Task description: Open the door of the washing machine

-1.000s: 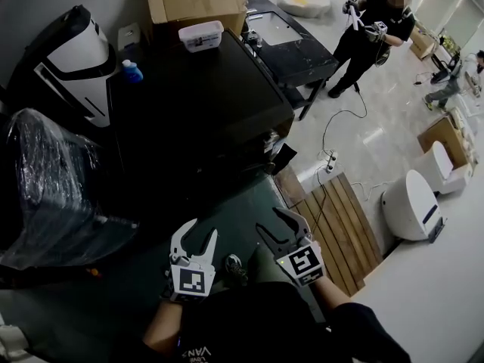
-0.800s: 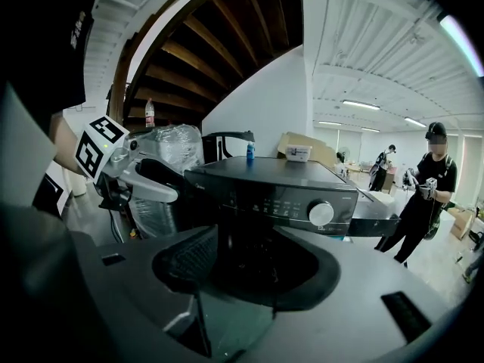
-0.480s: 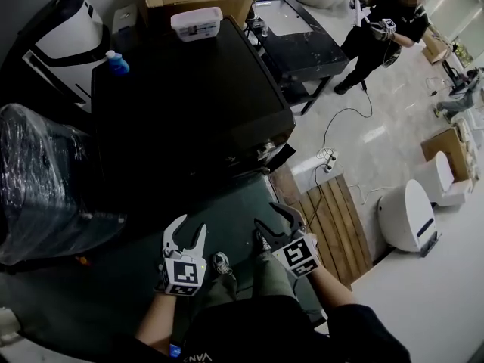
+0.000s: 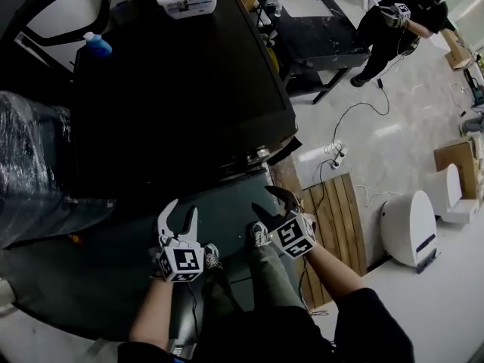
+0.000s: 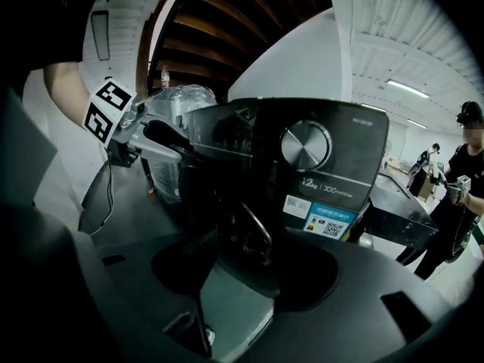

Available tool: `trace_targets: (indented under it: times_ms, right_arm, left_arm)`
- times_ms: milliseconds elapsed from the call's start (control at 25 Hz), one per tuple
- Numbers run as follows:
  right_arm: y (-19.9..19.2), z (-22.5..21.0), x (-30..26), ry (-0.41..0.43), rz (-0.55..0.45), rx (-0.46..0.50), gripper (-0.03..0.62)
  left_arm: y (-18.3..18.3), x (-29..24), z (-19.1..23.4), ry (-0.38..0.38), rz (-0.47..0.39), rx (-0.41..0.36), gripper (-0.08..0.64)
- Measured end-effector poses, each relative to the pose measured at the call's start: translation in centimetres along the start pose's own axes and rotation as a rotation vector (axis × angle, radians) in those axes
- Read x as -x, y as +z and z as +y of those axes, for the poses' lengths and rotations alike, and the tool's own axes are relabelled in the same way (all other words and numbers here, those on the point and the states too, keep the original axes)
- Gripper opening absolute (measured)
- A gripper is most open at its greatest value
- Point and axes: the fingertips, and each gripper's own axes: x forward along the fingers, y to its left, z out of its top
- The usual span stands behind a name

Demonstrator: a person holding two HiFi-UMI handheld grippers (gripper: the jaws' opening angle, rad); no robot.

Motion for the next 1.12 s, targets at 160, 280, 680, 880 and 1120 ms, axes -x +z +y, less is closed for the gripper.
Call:
trace_targets:
  times_ms: [160, 280, 680, 880, 1120]
  right_arm:
    - [-2.1, -1.4, -3.0, 0.044, 0.025, 0.053, 0.229]
    - [-2.8, -2.2, -4.9, 0.078, 0.022, 0.158, 0.229]
    - [-4.4, -2.7, -9.4, 0.202, 0.044, 0.382, 0.232]
    - [-5.2, -2.1, -10.9, 0.240, 0.066, 0.417, 0.211]
    - [-5.7, -2.4, -11.6, 0.183, 0.080, 0.432, 0.159]
  left_arm:
    - [-0.4, -1.9, -0.4, 0.011, 0.045, -0.025, 0.167]
    - [-0.3, -3.3, -1.0, 0.002, 0.073, -0.062, 0.173]
    - [-1.6, -6.4, -2.0, -0.067, 0.223, -0.156, 0.244]
    - [-2.2, -7.2, -1.8, -0.056, 0.246, -0.202, 0.246]
    - [-2.2, -7.5, -1.8, -0.032, 0.236, -0.273, 0.234]
